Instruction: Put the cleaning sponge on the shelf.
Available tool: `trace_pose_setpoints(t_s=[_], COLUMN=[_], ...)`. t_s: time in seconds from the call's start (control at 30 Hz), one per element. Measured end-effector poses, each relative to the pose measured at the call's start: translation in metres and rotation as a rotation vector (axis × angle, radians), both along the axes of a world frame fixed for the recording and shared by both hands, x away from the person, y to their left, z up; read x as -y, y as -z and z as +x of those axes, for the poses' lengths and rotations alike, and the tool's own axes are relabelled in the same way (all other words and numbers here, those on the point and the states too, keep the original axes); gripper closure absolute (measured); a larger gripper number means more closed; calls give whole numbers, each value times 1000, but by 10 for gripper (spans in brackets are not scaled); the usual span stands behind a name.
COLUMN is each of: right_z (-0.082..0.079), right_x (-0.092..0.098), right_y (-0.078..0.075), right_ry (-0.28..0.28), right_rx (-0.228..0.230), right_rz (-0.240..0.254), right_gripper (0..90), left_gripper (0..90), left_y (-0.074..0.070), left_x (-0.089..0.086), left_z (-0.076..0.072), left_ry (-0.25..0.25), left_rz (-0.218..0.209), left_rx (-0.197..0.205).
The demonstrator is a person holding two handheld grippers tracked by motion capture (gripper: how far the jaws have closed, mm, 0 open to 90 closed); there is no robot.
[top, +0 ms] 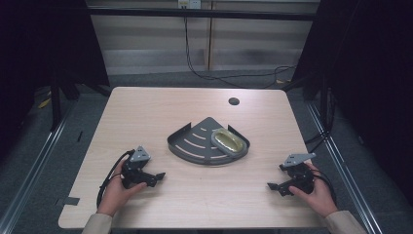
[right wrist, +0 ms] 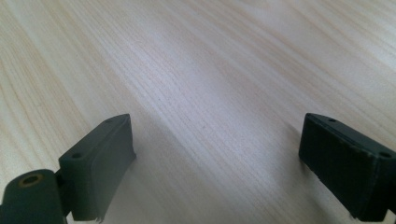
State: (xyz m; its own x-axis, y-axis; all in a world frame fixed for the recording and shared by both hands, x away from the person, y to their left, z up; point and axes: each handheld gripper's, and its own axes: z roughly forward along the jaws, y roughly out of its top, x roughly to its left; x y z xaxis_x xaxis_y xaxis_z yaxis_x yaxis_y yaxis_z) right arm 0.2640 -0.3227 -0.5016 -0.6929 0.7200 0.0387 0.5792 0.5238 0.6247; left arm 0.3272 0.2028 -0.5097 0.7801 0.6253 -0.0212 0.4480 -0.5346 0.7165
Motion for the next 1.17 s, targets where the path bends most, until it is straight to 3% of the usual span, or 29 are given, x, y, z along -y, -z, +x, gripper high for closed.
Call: trace_pose_setpoints(t_s=[0.2,0.67,1.1,1.17], right_z=[-1,-5,-4,-2], right_x=[1,4,3,2], right_y=[3,10,10,8], right_ry=[12,21,24,24], right_rx=[42,94,95,78], right_rz=[22,77,79,64], right_gripper=[96,95,95,97], left_gripper=[95,95,95,94], left_y=[0,0,0,0], left_x=[0,0,0,0], left_z=[0,0,0,0], left_ry=[1,0,0,1], left_rz=[-1,0,-1,-1], left_rx=[0,0,0,0])
